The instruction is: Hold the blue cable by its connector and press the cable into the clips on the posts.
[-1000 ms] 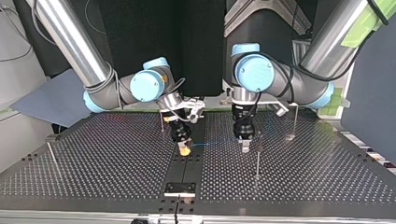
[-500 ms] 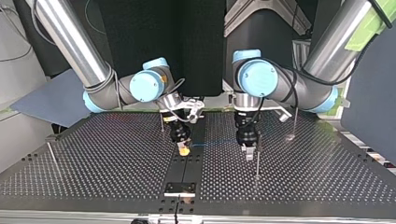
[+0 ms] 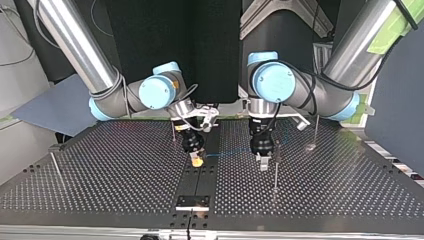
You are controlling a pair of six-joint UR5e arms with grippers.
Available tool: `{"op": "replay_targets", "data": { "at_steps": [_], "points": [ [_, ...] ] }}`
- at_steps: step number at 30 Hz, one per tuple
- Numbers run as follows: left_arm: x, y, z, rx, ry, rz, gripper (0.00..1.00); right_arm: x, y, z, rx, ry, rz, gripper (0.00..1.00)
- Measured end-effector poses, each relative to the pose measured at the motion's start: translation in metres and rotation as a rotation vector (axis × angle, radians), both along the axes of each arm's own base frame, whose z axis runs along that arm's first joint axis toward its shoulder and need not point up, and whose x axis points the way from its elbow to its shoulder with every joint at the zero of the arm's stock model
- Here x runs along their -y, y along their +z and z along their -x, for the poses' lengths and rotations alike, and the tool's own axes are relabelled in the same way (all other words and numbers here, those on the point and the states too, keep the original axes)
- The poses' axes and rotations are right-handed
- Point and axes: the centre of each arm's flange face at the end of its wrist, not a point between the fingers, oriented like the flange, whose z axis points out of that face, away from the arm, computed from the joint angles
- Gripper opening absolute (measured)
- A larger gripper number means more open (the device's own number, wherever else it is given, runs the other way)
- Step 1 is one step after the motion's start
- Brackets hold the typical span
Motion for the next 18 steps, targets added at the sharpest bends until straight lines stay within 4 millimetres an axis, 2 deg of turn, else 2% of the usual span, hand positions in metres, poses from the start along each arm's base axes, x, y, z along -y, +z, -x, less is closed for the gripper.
{"op": "replay_targets", "data": {
  "at_steps": [1,2,3,4,5,6,8,9,11,18],
  "points": [
    [0.000,0.000,0.000,-0.001,0.000,-0.003,0.85,0.000,0.000,0.000,0.000,0.000,0.000,0.00],
    [0.001,0.000,0.001,-0.002,-0.001,-0.006,0.75,0.000,0.000,0.000,0.000,-0.001,0.000,0.00],
    [0.002,-0.001,0.002,-0.005,-0.002,-0.012,0.75,0.001,0.000,0.001,0.000,-0.001,0.000,0.00],
    [0.003,-0.001,0.002,-0.006,-0.003,-0.015,0.58,0.001,0.000,0.001,0.000,-0.002,0.000,0.00],
    [0.003,-0.001,0.003,-0.007,-0.003,-0.018,0.47,0.001,0.000,0.001,0.000,-0.002,0.000,0.00],
    [0.004,-0.001,0.004,-0.008,-0.002,-0.019,0.47,0.001,0.000,0.001,0.000,-0.003,0.000,0.00],
    [0.006,-0.001,0.005,-0.008,0.002,-0.019,0.17,0.002,0.000,0.001,0.000,-0.004,0.000,0.00],
    [0.007,-0.001,0.006,-0.008,0.006,-0.019,0.17,0.002,0.000,0.001,0.000,-0.004,0.000,0.00],
    [0.008,-0.001,0.007,-0.008,0.009,-0.020,0.00,0.002,0.000,0.001,0.000,-0.004,0.000,0.00],
    [0.013,-0.001,0.010,-0.007,0.004,-0.019,0.00,0.002,-0.001,0.002,-0.001,-0.003,-0.001,0.00]
  ]
}}
